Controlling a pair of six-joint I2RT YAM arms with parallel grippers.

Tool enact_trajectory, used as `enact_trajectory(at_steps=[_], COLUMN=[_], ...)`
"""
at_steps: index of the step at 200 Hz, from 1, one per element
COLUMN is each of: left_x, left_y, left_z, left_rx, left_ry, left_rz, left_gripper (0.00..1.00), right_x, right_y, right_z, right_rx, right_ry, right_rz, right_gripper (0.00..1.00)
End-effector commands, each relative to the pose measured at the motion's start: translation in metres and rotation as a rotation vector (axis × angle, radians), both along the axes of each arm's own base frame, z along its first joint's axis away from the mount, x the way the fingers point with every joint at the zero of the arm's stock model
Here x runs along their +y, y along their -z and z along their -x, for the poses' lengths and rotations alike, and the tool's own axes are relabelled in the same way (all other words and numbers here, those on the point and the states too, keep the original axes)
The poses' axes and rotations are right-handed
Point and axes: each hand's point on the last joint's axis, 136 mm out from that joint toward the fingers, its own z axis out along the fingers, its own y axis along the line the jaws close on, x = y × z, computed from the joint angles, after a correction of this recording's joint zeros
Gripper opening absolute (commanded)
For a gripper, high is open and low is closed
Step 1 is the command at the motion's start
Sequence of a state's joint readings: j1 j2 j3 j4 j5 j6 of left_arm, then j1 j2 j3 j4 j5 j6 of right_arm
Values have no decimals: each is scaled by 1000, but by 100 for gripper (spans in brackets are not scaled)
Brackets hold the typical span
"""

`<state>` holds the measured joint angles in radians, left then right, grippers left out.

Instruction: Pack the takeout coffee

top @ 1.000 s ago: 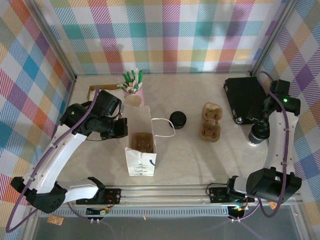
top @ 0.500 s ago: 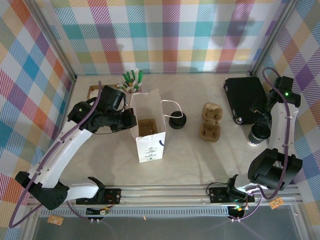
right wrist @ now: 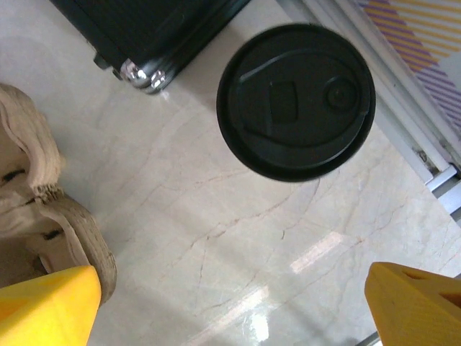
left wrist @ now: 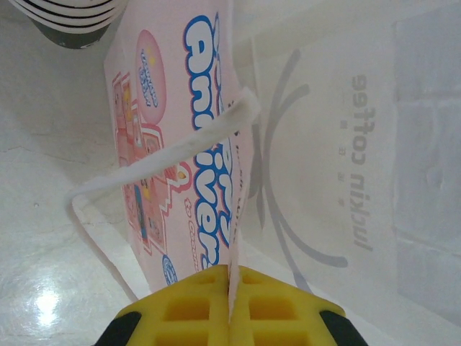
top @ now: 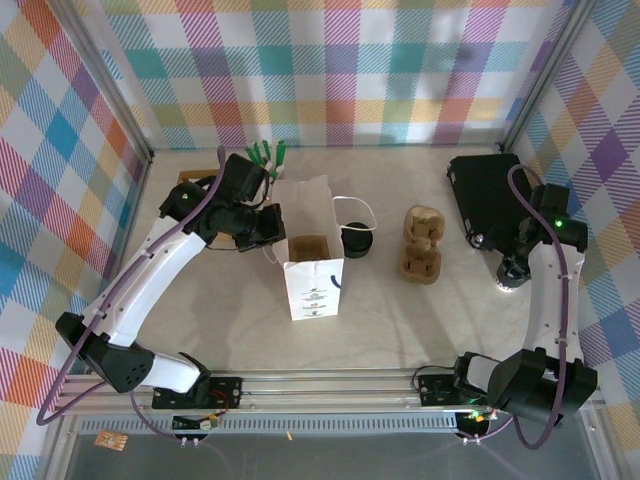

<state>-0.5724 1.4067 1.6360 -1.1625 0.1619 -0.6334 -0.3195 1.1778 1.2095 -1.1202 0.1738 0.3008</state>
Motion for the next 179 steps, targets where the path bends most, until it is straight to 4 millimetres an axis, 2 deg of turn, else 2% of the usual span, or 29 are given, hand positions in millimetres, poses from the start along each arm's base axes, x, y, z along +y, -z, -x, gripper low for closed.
enact_trajectory(at_steps=[1, 61, 109, 153, 179], left_x=[4, 2, -4, -10, -11], left_y=[-4, 1, 3, 4, 2], left_z=[3, -1, -12, -20, -25], left_rx=[35, 51, 63, 70, 67], left_ry=[-25, -46, -62, -49, -48], left_rz=[8, 8, 26, 43, 62], left_gripper=[0, 0, 0, 0, 0], right_x=[3, 0, -4, -12, -22], right_y=[0, -7, -17, -17, -8], right_z=[6, -2, -8, -11, -12], right_rx=[8, -11, -17, 26, 92], right_ry=[-1, -2, -4, -20, -34], right_rz=[-6, -1, 18, 47, 56], right_gripper=[95, 96, 96, 96, 97])
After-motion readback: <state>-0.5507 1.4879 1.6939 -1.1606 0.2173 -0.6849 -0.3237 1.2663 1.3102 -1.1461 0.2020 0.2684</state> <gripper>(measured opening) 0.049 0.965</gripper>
